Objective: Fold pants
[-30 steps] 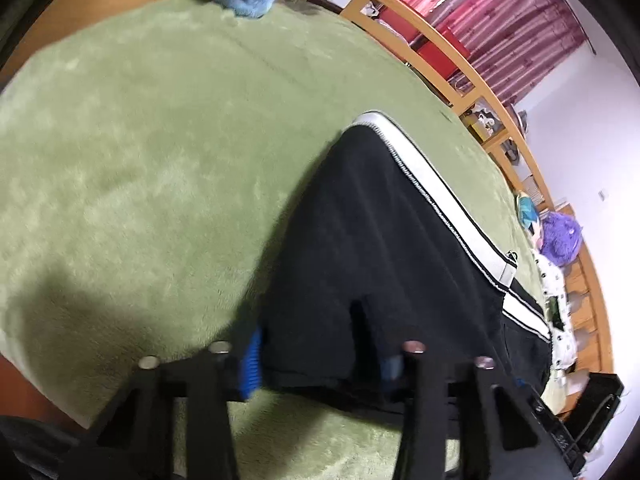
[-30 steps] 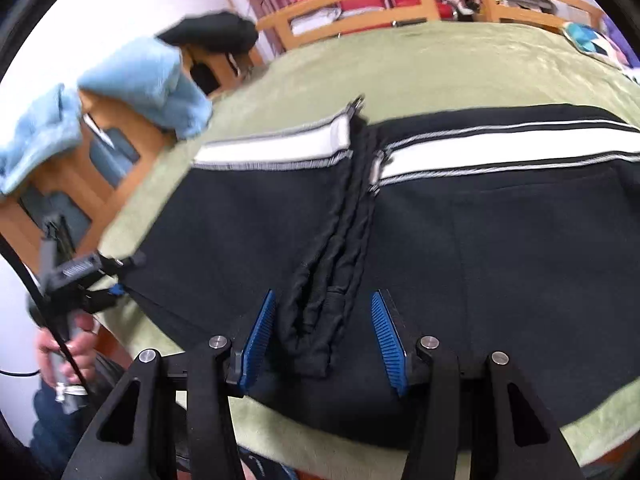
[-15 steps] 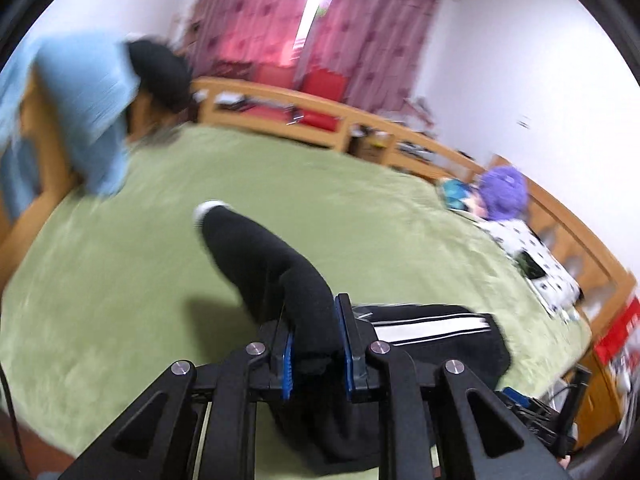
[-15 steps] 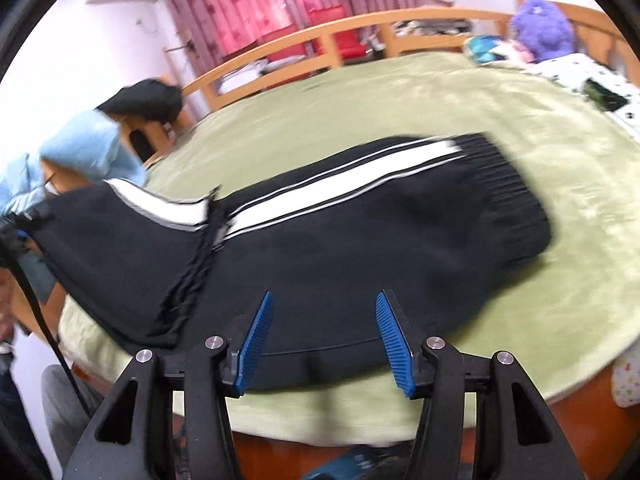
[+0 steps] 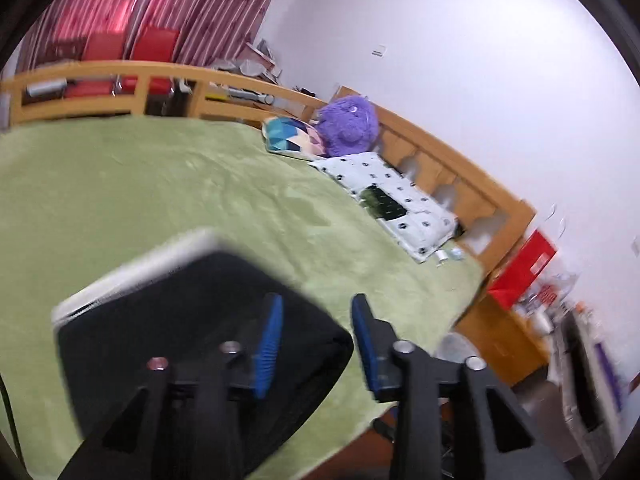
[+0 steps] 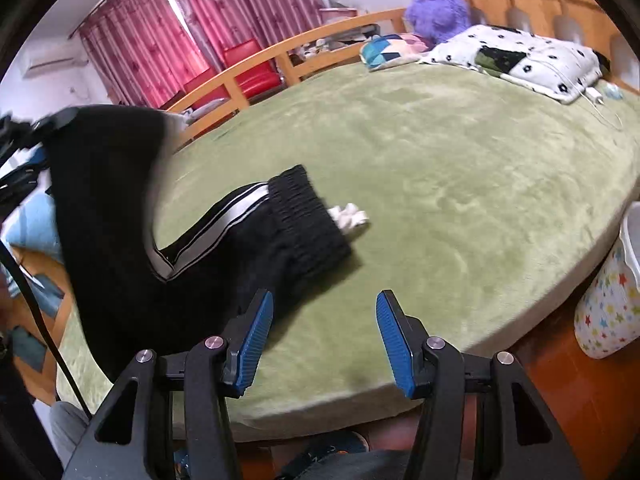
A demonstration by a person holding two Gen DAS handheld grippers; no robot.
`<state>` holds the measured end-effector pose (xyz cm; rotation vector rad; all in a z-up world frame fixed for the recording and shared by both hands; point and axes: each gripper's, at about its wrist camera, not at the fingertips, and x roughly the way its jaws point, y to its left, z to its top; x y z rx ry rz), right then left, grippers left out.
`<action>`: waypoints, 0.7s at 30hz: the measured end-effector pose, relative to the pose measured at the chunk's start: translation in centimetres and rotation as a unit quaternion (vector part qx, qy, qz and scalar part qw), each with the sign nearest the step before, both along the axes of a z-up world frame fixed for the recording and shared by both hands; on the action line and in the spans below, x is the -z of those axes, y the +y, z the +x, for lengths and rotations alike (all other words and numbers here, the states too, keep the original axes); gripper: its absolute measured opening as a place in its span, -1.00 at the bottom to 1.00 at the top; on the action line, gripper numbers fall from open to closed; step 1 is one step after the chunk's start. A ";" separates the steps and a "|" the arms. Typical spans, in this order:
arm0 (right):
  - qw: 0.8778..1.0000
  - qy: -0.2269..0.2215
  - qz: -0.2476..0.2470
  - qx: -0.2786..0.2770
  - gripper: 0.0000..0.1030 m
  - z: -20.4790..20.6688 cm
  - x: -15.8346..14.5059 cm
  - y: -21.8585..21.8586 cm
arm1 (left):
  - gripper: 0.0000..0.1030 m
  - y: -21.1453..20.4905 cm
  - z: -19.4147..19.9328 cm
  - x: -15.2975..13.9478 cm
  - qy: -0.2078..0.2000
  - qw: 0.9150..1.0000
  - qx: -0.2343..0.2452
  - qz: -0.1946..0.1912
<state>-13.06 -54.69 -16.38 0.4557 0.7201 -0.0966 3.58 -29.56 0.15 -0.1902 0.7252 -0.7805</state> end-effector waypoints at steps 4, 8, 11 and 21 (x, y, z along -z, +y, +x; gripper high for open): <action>1.000 -0.010 0.006 0.003 0.06 -0.3 0.0 -1.3 | 0.04 1.5 -0.1 2.1 -0.009 0.999 -0.024 0.025; 0.999 -0.028 0.041 -0.009 0.11 1.4 0.3 -1.5 | 0.07 4.6 0.8 5.6 0.018 0.995 -0.069 0.077; 0.998 -0.027 0.058 -0.019 0.11 4.3 1.3 -0.8 | 0.07 8.4 1.2 9.2 0.049 0.985 -0.114 0.120; 0.989 -0.080 0.108 -0.061 -0.70 7.3 1.2 -1.3 | 0.09 15.4 -1.0 16.4 0.154 0.972 -0.136 0.116</action>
